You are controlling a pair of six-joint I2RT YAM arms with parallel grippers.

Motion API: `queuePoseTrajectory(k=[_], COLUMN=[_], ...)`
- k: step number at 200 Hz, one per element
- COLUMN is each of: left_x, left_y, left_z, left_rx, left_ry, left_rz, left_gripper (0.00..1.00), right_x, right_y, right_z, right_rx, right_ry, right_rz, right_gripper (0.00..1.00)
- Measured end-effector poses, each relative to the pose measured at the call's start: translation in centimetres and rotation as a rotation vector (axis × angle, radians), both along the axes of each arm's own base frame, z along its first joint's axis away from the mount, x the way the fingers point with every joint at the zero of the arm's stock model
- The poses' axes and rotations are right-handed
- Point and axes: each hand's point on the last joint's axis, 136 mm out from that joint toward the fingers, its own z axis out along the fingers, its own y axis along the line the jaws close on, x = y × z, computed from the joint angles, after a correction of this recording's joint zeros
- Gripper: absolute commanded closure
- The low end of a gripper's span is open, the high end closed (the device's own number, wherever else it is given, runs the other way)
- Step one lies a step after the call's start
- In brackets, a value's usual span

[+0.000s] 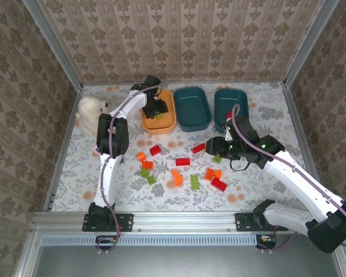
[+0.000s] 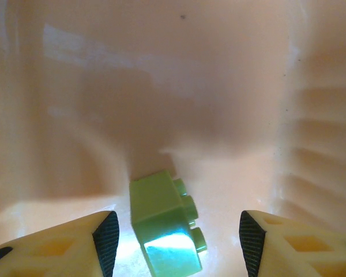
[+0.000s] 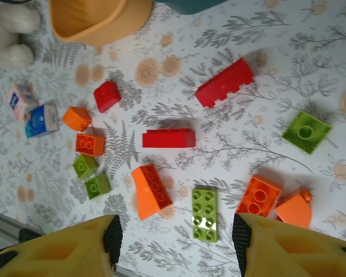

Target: Sort the legos into containers by color

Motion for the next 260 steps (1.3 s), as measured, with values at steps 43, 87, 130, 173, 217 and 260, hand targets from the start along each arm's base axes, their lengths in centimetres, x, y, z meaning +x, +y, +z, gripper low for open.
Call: queuePoseTrajectory(k=[43,87,130,173,217,260], left_x=[-0.2,-5.2,-15.3,-24.2,-27.1,-27.1], left_y=[-0.2,-0.3,-2.0,-0.6,1.7,1.9], left_z=[4.9,14.7,17.4,16.5,18.4,18.1], left_rx=[-0.04,-0.134,-0.246,-0.319,-0.351,-0.34], left_ry=[-0.089,-0.296,-0.388,-0.412,-0.489,-0.481], left_rz=[-0.004,-0.044,-0.185,-0.286,-0.282,-0.277], left_gripper=[0.29,0.26,0.24,0.19,0.17,0.17], right_x=[-1.1,-1.7,-2.8,-2.7,-1.7,-2.0], right_y=[-2.6,-4.7,-6.2,-5.9,-4.9,-4.4], right_z=[-2.9,-5.3,-10.3,-13.8,-15.8,-17.2], right_rx=[-0.122,-0.16,-0.17,-0.156,-0.122,-0.121], right_ry=[0.129,0.267,0.442,0.523,0.554,0.596], right_rz=[-0.103,-0.293,-0.516,-0.633,-0.664,-0.671], right_gripper=[0.46,0.46,0.48,0.44,0.45,0.48])
